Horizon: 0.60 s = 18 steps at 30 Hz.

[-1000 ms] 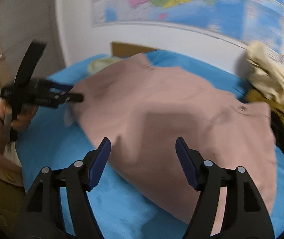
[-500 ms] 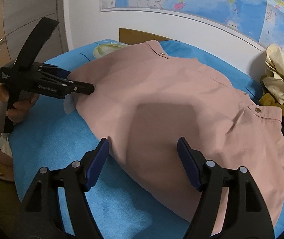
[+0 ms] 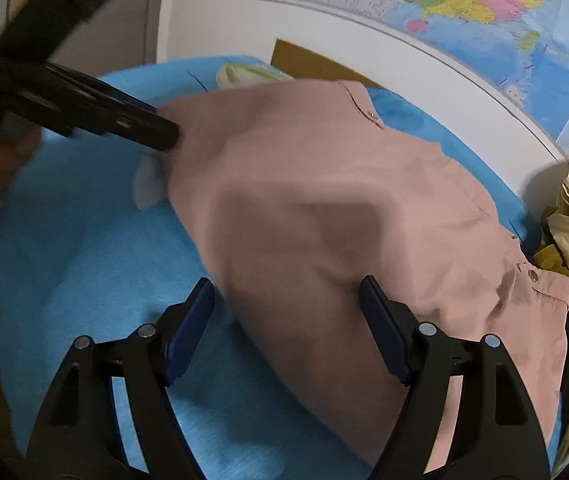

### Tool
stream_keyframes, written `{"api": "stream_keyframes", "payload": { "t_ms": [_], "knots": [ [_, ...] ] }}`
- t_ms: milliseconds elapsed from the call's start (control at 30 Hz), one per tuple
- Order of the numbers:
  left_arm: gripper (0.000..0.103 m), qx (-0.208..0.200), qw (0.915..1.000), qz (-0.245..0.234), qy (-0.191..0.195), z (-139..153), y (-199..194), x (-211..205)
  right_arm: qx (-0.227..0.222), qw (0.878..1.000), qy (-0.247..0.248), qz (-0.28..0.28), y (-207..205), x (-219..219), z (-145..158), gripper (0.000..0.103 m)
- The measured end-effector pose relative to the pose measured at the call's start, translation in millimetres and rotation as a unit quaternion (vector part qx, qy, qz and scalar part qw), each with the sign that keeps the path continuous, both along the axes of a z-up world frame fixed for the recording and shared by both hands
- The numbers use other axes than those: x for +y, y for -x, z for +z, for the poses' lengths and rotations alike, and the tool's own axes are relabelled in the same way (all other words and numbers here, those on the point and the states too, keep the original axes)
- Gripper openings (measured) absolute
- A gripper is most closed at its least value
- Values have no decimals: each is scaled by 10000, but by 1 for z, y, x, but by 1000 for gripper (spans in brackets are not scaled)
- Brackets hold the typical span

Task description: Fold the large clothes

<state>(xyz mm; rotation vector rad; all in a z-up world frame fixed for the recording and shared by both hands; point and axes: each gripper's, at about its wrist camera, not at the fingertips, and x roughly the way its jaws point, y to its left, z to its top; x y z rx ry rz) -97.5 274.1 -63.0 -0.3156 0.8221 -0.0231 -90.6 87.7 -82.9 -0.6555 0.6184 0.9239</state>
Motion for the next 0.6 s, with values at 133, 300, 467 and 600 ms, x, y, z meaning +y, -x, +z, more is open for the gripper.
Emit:
{"api": "stream_keyframes", "payload": {
  "t_ms": [133,300,467,600],
  "knots": [
    [75,54,9999,-113,37,-4,8,-6,-32,9999,-75,-115,-6,5,0,65],
    [75,101,9991,-349,227,-12,9,-16,251,9988,-420,-61,-12,1,14,26],
    [77,9,9972,-548,511,-17,-1,-26,408,9970,-652,-109,-18,-3,28,19],
    [77,-68,9908,-632,1197,-19,-18,-24,537,9944,-891,-182,-20,-9,36,16]
  ]
}}
